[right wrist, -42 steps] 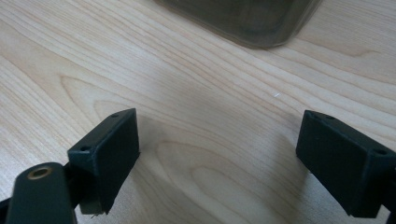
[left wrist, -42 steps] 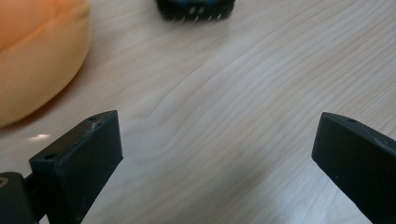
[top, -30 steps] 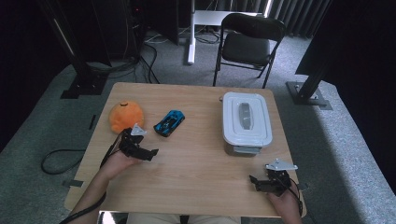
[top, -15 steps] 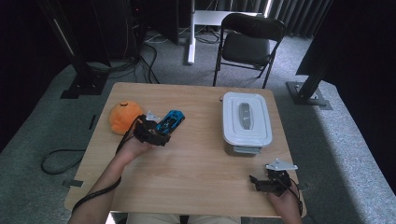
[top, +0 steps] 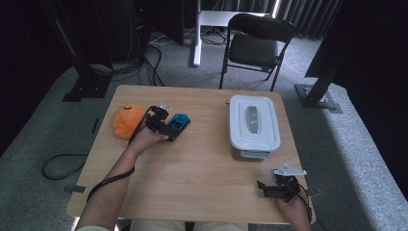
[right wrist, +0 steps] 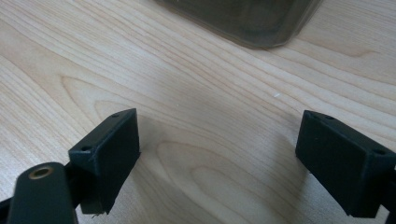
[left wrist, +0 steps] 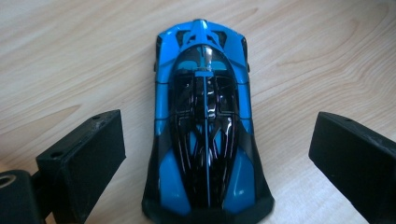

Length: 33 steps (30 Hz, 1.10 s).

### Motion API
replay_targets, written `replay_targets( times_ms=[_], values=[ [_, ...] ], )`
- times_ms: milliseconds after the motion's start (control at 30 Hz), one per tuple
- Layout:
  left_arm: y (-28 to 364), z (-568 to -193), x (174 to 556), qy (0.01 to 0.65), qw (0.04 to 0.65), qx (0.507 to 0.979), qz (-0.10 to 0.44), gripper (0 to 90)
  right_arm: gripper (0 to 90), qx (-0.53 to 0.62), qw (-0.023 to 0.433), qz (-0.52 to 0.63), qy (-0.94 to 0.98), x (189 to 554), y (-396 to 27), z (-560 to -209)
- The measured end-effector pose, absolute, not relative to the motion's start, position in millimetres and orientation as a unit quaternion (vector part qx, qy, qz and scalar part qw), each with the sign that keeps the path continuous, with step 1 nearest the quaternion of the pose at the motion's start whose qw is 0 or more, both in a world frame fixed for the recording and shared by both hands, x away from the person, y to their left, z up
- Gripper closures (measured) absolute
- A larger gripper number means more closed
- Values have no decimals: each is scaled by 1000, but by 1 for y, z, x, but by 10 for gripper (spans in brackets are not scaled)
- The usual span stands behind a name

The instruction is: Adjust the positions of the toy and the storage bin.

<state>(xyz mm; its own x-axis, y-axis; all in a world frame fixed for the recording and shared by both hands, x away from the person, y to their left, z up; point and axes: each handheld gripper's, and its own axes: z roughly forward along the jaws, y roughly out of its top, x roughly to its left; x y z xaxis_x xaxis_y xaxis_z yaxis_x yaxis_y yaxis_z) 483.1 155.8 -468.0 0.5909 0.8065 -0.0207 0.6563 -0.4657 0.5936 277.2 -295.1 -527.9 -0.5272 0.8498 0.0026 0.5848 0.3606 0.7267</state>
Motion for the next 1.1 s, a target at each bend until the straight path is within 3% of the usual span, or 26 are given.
replay_targets(
  times_ms=[567,633,967,1100],
  values=[
    [140,-488,520,432,226,865,120,74,135,447,191,347,802,277,-295,-528],
    [140,-490,521,431,229,865,116,156,135,447,191,347,802,277,-295,-528],
    [133,-499,525,421,210,875,112,161,138,447,191,347,802,277,-295,-528],
    [132,-496,524,419,211,876,110,252,139,448,192,347,802,277,-295,-528]
  ],
)
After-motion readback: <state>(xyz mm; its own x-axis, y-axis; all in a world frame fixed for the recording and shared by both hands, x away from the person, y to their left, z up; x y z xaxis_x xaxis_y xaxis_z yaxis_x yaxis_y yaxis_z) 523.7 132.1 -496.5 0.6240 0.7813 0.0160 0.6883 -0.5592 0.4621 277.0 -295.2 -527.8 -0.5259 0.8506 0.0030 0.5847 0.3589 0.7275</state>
